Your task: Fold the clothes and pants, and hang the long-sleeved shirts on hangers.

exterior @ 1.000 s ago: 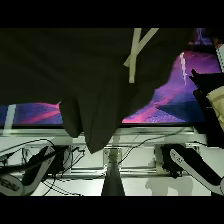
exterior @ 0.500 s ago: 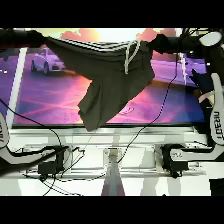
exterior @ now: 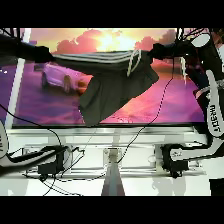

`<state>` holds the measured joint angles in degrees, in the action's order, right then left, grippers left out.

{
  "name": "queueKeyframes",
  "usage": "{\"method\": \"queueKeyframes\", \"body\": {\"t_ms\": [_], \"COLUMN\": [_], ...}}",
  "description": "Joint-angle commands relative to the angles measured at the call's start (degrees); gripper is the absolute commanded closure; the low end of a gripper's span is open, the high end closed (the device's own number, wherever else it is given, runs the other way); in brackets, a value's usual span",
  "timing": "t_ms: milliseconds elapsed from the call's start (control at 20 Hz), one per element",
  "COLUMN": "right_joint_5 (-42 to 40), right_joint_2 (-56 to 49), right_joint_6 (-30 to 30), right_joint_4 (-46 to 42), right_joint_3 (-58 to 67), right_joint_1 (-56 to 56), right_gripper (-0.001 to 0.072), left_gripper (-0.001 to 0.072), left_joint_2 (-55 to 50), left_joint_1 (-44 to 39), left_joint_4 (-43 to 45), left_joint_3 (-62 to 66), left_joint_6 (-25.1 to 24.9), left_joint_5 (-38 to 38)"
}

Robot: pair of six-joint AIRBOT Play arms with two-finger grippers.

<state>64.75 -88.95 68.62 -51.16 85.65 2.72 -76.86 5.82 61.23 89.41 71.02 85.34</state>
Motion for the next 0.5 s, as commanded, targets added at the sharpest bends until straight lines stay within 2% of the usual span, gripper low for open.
{"method": "queueKeyframes", "body": {"t_ms": [0,150,250,450], "right_joint_5": [15.28,24.5,26.47,26.73], "right_joint_2": [-0.15,-0.28,-0.35,-0.35], "right_joint_6": [0.17,0.37,0.02,-2.47], "right_joint_4": [-12.35,-18.25,-20.55,-21.22], "right_joint_3": [3.91,4.55,4.07,1.53], "right_joint_1": [2.03,4.33,5.2,5.25], "right_gripper": [0.0684,0.0684,0.0684,0.0684], "left_gripper": [0.0697,0.0696,0.0696,0.0695], "left_joint_2": [3.74,7.96,10.93,13.55], "left_joint_1": [-2.69,-7.52,-12.24,-22.56], "left_joint_4": [0.26,0.26,0.24,-1.97], "left_joint_3": [-0.66,-7.69,-16.09,-34.34], "left_joint_6": [5.88,8.79,10.4,13.86], "left_joint_5": [12.26,12.37,10.97,-2.14]}}
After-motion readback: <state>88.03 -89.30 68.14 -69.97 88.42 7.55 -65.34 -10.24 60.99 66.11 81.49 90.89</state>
